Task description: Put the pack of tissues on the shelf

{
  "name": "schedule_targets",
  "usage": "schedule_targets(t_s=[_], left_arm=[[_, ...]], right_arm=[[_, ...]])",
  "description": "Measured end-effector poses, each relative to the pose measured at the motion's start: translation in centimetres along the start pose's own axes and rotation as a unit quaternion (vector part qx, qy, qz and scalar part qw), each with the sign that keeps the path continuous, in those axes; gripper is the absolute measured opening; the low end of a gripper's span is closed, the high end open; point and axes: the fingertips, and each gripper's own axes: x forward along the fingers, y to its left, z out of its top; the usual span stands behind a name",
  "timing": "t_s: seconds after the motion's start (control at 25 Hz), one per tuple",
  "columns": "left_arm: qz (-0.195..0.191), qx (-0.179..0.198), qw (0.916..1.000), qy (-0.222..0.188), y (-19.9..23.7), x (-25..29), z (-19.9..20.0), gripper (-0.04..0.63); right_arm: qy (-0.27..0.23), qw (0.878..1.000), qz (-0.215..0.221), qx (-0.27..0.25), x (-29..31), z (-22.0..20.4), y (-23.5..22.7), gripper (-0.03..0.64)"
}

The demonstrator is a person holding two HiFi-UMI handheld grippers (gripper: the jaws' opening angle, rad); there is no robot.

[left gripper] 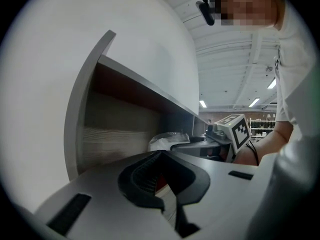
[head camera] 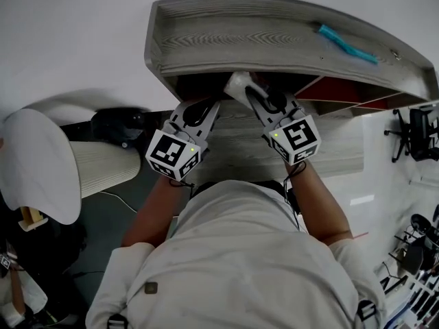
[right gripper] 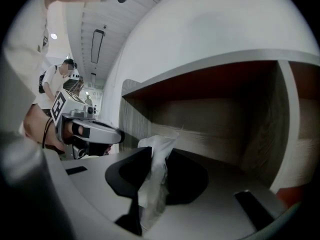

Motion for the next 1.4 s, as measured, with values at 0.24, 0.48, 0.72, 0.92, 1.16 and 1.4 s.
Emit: schedule_targets(t_s=[0.24,0.48,0.72,0.92,1.16,1.4], left_arm=[[-0.003,0.004,1.0,0.008,0.8,1.1,-0.7,0.015],[-0.004,0.003,0.9999,0.009,1.4,1.9,-0.9,0.015],[0.0,0.003,1.0,0.009,2.0,2.4,-1.2,0.015],[0.0,-0.001,0.9999,0.012,2.0,2.4,-1.6,0.016],[0.001,-0.002,0.9999,0.012,1.6,2.2,-1.7,0.015],[0.005,0.0,0.9999,0.011,1.0,1.8,-1.5,0.015]], right_arm=[[0.007,1.0,-0.009,-0.013,2.5,-0.9,-0.5,0.095],[0.015,0.999,-0.022,-0.024,4.1,-1.7,-1.3,0.097],[0.027,0.999,-0.028,-0.036,5.4,-2.3,-1.3,0.098],[0.044,0.996,-0.038,-0.061,6.3,-3.4,-1.7,0.104],[0.047,0.996,-0.039,-0.065,6.4,-3.7,-1.8,0.131],[0.047,0.996,-0.043,-0.061,6.0,-3.5,-2.1,0.226]])
